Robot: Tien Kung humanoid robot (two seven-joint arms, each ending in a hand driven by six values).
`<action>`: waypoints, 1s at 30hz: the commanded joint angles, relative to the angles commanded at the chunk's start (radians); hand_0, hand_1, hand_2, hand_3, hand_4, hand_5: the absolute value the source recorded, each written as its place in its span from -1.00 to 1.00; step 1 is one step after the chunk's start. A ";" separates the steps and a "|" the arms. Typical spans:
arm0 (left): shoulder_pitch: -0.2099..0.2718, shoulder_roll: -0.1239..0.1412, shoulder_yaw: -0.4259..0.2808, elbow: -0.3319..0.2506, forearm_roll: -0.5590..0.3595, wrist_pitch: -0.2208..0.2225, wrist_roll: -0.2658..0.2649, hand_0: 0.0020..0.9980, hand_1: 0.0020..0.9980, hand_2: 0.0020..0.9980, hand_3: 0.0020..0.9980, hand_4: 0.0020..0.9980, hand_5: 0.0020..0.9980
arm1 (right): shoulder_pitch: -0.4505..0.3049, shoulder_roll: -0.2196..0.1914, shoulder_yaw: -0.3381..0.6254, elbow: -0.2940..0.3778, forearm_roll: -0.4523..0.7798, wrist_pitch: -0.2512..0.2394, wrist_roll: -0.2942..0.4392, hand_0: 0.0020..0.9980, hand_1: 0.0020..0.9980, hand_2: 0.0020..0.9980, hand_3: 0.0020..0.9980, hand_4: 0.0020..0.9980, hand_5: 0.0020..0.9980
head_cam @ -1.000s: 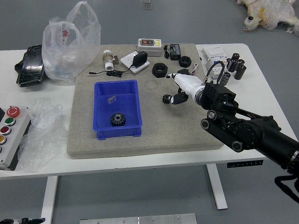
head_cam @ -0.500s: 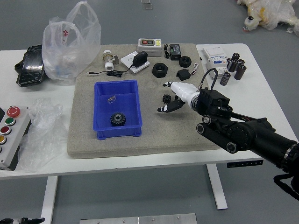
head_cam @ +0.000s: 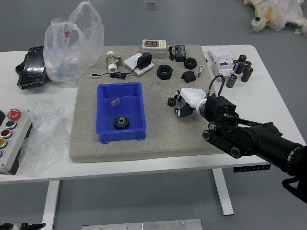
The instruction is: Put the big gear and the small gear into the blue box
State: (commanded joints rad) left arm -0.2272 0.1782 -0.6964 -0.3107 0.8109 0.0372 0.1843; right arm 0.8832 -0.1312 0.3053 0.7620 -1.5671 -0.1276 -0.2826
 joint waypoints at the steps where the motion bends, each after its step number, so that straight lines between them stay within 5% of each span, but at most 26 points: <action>1: 0.000 0.000 -0.001 0.000 0.000 0.000 0.000 0.32 0.25 0.18 0.33 0.35 -0.28 | 0.000 0.002 -0.002 0.001 0.003 -0.003 0.002 -0.48 -0.11 0.05 0.18 -0.14 -0.98; 6: 0.003 -0.002 -0.042 -0.006 0.034 -0.001 0.029 0.32 0.25 0.18 0.33 0.35 -0.28 | 0.001 0.008 -0.015 0.010 0.019 -0.012 0.008 -0.48 -0.11 0.05 0.18 -0.14 -0.98; 15: 0.036 -0.001 -0.214 -0.039 0.200 -0.007 0.181 0.33 0.25 0.18 0.34 0.36 -0.27 | -0.001 0.007 -0.016 0.024 0.022 -0.021 0.013 -0.48 -0.11 0.03 0.18 -0.11 -1.00; 24: 0.044 -0.001 -0.229 -0.043 0.206 0.003 0.185 0.33 0.25 0.18 0.34 0.36 -0.27 | -0.005 -0.001 0.010 0.016 0.007 -0.021 0.013 -0.49 -0.11 0.03 0.18 -0.09 -1.00; 25: 0.044 -0.002 -0.228 -0.043 0.205 0.003 0.184 0.33 0.25 0.18 0.34 0.36 -0.27 | -0.006 -0.003 0.013 0.015 0.004 -0.021 0.013 -0.48 -0.09 0.27 0.29 -0.51 -0.75; 30: 0.044 -0.004 -0.230 -0.043 0.205 0.003 0.184 0.33 0.25 0.18 0.34 0.36 -0.27 | -0.011 -0.008 0.048 0.017 -0.010 -0.008 0.020 -0.48 -0.09 0.27 0.29 -0.51 -0.75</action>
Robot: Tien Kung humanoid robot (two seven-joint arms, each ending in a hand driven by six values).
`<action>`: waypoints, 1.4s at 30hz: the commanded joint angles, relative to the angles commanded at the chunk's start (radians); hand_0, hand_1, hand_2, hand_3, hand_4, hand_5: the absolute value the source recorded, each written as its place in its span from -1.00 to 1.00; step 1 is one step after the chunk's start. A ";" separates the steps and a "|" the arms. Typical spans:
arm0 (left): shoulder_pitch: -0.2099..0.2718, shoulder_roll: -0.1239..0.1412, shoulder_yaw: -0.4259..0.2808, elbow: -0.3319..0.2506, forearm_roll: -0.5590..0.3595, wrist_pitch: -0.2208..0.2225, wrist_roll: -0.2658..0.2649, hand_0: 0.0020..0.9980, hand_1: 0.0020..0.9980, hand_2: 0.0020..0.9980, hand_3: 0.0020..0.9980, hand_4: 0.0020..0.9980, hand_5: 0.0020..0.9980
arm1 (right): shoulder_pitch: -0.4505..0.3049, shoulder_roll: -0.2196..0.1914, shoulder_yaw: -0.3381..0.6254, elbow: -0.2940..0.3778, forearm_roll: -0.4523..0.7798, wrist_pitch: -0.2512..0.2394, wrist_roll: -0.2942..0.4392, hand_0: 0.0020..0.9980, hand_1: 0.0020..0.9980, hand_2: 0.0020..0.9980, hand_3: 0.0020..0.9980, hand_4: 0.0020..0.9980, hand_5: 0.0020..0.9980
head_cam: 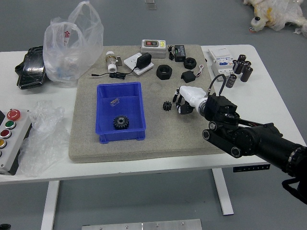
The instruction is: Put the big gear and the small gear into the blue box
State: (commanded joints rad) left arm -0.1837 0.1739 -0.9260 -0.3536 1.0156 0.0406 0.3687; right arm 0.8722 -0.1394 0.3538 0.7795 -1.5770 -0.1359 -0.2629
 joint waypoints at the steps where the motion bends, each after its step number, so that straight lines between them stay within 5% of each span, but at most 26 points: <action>1: 0.000 0.000 -0.002 0.000 0.001 0.000 0.001 0.33 0.25 0.18 0.34 0.36 -0.27 | -0.001 0.000 0.006 0.003 -0.003 0.003 0.001 -0.48 -0.12 0.79 0.79 -0.10 -0.67; 14: 0.013 -0.004 -0.045 -0.007 0.045 -0.011 0.093 0.35 0.26 0.20 0.36 0.36 -0.27 | -0.002 0.003 0.015 0.056 -0.012 0.022 -0.001 -0.48 -0.14 0.88 0.88 0.03 -0.65; 42: 0.010 -0.008 -0.042 -0.005 0.041 -0.001 0.077 0.35 0.27 0.21 0.40 0.38 -0.26 | -0.005 0.006 -0.021 0.074 0.018 0.030 0.001 -0.48 -0.17 0.67 0.65 0.08 -0.62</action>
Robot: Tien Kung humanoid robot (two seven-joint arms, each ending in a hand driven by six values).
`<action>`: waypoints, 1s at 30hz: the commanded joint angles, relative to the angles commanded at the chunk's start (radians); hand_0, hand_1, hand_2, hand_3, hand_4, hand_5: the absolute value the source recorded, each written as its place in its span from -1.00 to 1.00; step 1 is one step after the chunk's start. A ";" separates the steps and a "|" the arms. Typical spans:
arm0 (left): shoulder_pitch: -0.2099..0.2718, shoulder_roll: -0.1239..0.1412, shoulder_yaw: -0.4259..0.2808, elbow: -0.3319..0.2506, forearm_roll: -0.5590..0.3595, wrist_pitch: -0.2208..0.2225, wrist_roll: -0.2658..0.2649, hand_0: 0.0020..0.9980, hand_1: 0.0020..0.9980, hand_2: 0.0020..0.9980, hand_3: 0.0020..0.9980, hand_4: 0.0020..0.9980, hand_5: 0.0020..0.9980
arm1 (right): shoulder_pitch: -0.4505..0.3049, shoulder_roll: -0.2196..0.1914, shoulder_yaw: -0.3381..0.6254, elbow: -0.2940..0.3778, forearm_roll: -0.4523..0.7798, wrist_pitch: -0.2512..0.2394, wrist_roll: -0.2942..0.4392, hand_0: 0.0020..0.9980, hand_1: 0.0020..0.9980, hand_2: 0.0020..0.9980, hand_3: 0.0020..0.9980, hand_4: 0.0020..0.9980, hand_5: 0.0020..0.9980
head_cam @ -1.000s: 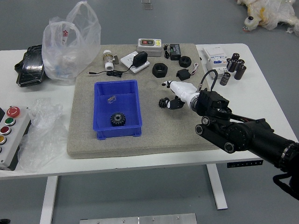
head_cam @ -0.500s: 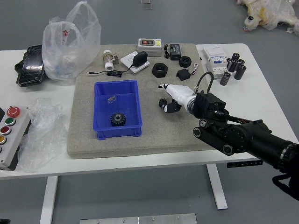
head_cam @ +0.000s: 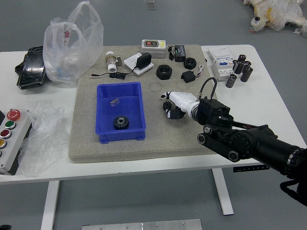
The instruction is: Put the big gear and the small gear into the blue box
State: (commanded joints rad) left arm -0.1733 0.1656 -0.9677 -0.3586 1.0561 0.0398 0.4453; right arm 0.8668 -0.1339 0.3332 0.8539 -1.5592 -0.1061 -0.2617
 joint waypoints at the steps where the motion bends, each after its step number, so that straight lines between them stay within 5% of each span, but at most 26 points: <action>1: 0.000 0.000 0.000 0.000 0.000 0.000 0.000 0.35 0.27 0.21 0.40 0.39 -0.26 | 0.000 -0.001 0.005 0.001 -0.002 -0.004 0.003 -0.48 -0.18 0.65 0.62 0.08 -0.58; 10: 0.003 -0.001 -0.003 -0.001 0.002 0.001 -0.002 0.35 0.27 0.20 0.40 0.39 -0.26 | 0.001 -0.013 0.052 0.005 -0.024 -0.020 0.013 -0.48 -0.19 0.65 0.60 0.11 -0.55; 24: 0.002 -0.002 0.000 0.000 0.001 0.003 -0.009 0.34 0.26 0.20 0.40 0.39 -0.25 | -0.001 -0.003 -0.002 -0.004 -0.008 -0.005 -0.002 -0.48 -0.20 0.63 0.59 0.11 -0.56; 25: 0.002 -0.002 0.000 0.001 0.001 0.004 -0.010 0.34 0.26 0.20 0.40 0.39 -0.26 | -0.002 -0.003 -0.006 -0.004 -0.008 -0.006 -0.004 -0.50 -0.21 0.30 0.55 -0.45 -0.68; 30: 0.001 -0.001 0.001 0.001 0.000 0.005 -0.015 0.34 0.26 0.20 0.40 0.39 -0.26 | -0.004 -0.001 -0.023 -0.006 -0.013 -0.017 -0.014 -0.50 -0.21 0.30 0.55 -0.45 -0.68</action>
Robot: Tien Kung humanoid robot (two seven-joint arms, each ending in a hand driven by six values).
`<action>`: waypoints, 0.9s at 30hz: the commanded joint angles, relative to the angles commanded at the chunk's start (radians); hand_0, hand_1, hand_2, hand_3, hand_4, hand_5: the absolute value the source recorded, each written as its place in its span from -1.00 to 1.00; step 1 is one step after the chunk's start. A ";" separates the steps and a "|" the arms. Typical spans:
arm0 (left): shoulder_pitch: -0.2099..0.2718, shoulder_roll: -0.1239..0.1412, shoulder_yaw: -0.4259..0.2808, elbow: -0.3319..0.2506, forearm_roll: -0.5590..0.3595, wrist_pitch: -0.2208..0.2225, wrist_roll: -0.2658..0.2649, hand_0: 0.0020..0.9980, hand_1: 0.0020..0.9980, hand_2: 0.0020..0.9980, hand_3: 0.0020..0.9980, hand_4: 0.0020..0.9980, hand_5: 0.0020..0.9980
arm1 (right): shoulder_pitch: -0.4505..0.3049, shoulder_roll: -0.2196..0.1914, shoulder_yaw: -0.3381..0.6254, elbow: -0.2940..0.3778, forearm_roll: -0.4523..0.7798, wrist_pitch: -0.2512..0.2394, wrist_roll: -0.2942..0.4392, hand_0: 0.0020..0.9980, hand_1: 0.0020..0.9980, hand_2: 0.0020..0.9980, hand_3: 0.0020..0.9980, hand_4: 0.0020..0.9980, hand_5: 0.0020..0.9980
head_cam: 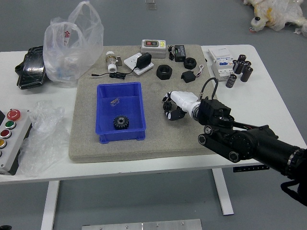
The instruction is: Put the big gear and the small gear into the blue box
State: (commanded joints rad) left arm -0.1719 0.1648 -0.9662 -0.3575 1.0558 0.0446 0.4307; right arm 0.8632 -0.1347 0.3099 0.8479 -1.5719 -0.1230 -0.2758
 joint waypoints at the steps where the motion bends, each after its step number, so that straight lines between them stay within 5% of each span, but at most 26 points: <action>1: 0.000 0.000 0.000 0.000 0.000 0.000 -0.001 0.34 0.26 0.20 0.39 0.38 -0.26 | 0.000 0.000 -0.002 0.000 -0.001 -0.002 -0.001 -0.52 -0.26 0.11 0.34 -0.95 -0.88; 6: -0.001 0.000 0.005 0.001 -0.004 0.002 -0.011 0.34 0.26 0.20 0.39 0.38 -0.26 | -0.001 -0.001 -0.010 -0.001 -0.005 -0.028 -0.002 -0.52 -0.26 0.11 0.34 -0.95 -0.88; 7: -0.002 0.000 0.006 0.001 -0.005 0.002 -0.012 0.33 0.26 0.20 0.39 0.38 -0.26 | -0.002 -0.001 -0.011 -0.001 -0.005 -0.034 -0.002 -0.57 -0.31 -0.21 -0.03 -0.89 -1.00; 15: -0.003 0.000 0.009 0.002 -0.008 0.004 -0.020 0.34 0.26 0.20 0.40 0.38 -0.25 | -0.003 -0.010 0.015 0.008 -0.024 -0.087 0.013 -0.58 -0.31 -0.25 -0.10 -0.84 -1.00; 22: 0.000 -0.002 0.009 0.001 -0.008 0.004 -0.019 0.33 0.25 0.19 0.39 0.38 -0.25 | -0.004 -0.032 0.102 0.128 -0.112 -0.123 0.019 -0.57 -0.30 -0.26 -0.10 -0.83 -1.00; 27: -0.001 -0.002 0.010 0.001 -0.009 0.004 -0.019 0.33 0.25 0.19 0.39 0.38 -0.25 | 0.014 -0.024 0.080 0.244 -0.164 -0.147 0.053 -0.54 -0.26 -0.22 -0.06 -0.80 -1.00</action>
State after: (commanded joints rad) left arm -0.1728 0.1623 -0.9566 -0.3567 1.0465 0.0487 0.4119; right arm 0.8776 -0.1591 0.3895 1.0917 -1.7355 -0.2697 -0.2231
